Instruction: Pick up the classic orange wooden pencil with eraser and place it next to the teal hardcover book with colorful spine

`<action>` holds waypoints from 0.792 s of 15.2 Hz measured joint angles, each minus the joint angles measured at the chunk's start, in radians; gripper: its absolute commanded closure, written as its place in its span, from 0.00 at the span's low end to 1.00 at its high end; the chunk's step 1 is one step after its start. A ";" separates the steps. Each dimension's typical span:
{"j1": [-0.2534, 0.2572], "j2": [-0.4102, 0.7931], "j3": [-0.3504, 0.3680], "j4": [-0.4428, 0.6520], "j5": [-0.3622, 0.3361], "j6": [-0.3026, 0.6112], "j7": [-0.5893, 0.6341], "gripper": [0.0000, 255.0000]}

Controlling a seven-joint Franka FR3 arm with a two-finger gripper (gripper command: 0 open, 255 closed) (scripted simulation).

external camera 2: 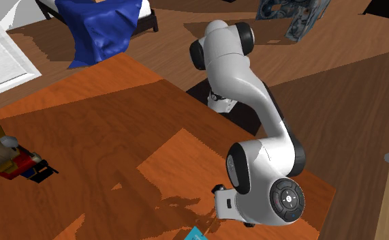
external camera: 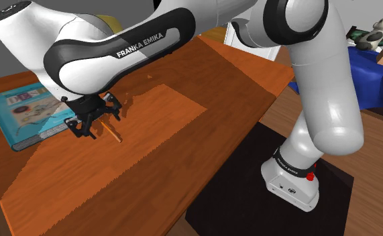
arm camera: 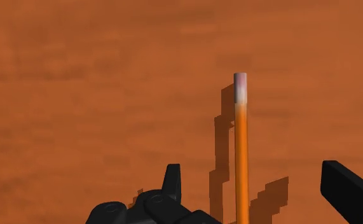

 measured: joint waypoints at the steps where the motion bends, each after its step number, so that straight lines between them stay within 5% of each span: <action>1: 0.000 0.000 0.000 0.001 0.000 0.000 0.000 0.00; 12: 0.040 0.001 0.007 0.132 0.013 -0.122 -0.022 0.00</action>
